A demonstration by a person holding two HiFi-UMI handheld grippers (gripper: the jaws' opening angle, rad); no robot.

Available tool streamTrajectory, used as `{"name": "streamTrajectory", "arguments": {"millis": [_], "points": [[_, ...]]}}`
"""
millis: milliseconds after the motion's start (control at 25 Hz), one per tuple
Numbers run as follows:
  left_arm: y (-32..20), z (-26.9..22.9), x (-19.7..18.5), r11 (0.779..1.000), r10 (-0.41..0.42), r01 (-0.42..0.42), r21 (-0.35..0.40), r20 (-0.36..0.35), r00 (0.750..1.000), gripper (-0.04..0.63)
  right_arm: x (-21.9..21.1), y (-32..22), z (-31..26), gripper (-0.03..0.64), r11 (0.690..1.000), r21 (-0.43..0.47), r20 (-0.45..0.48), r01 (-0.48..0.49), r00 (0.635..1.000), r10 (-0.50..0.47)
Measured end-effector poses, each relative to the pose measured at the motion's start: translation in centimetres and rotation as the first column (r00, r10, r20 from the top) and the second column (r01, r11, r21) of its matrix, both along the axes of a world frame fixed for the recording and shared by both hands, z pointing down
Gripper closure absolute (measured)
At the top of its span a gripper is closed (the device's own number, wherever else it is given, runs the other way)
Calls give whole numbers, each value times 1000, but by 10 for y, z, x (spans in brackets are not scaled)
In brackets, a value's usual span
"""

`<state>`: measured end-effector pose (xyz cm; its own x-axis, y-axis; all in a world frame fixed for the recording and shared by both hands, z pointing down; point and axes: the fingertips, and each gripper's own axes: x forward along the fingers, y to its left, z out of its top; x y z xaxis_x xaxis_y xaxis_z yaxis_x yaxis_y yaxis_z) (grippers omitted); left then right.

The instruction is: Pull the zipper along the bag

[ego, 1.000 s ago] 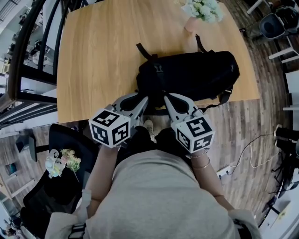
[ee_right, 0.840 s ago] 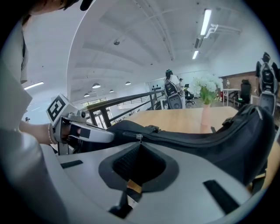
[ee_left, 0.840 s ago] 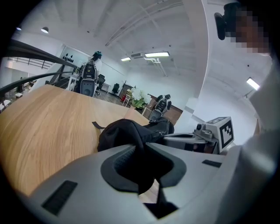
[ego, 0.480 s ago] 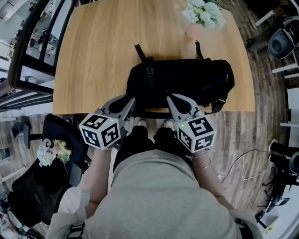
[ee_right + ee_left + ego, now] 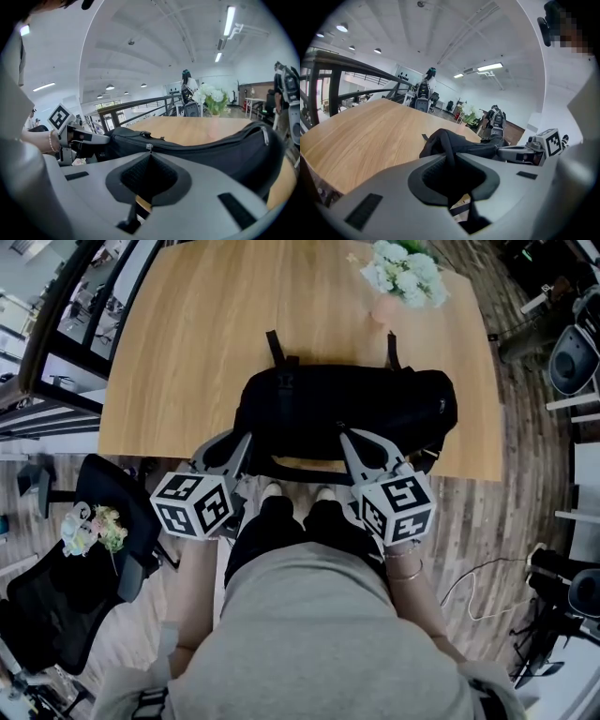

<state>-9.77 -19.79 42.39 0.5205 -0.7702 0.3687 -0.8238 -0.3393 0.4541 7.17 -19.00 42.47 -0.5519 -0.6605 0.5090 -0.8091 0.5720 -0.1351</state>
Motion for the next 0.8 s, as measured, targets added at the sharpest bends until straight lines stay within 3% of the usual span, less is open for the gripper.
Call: {"name": "streamTrajectory", "arguments": {"millis": [600, 680, 800], "points": [[5, -2, 1, 986, -167, 166, 14, 25, 986, 532, 30, -8, -12, 607, 997, 27, -19, 66, 998, -65], [7, -2, 3, 985, -175, 174, 18, 53, 983, 531, 31, -8, -14, 607, 997, 27, -13, 77, 997, -77], [10, -3, 8, 987, -160, 155, 41, 161, 974, 505, 33, -9, -17, 607, 996, 26, 12, 79, 997, -80]]}}
